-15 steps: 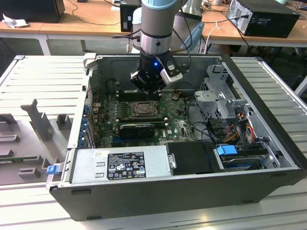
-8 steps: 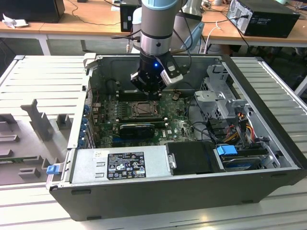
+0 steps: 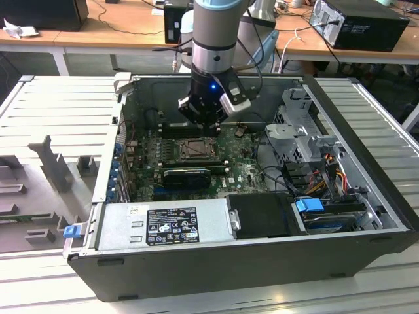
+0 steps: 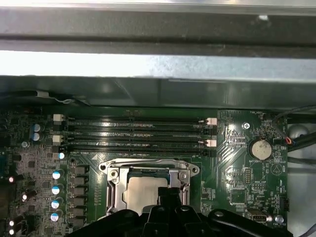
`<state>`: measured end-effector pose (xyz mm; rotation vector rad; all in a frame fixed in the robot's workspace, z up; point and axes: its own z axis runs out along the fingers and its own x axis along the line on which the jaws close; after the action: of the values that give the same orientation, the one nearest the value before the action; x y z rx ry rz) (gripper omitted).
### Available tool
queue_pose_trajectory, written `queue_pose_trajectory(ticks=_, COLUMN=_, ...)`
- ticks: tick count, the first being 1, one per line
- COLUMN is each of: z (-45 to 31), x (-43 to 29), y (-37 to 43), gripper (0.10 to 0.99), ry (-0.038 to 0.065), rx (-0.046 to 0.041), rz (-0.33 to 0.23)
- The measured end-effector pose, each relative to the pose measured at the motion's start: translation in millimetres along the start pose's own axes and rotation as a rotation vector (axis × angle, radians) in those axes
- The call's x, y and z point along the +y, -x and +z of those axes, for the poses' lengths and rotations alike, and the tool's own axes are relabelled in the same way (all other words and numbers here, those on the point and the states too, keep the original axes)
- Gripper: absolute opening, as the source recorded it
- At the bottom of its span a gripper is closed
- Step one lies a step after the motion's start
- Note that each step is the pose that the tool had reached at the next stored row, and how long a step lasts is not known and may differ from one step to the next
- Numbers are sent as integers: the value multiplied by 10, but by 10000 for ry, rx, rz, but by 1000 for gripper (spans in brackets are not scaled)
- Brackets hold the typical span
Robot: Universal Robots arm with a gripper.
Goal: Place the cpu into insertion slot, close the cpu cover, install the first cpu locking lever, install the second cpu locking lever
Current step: 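Install the second cpu locking lever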
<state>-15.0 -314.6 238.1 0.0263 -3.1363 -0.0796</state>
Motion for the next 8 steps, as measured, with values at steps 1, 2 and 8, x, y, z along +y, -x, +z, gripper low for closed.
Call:
queue_pose_trajectory(ticks=1, z=-1, x=-22, y=-1, gripper=106, ry=0, rx=1, rz=1)
queue_pose_trajectory(ticks=2, z=-2, x=-44, y=-1, gripper=106, ry=0, rx=0, rz=1)
queue_pose_trajectory(ticks=8, z=-11, x=-243, y=-2, gripper=106, ry=0, rx=2, rz=1)
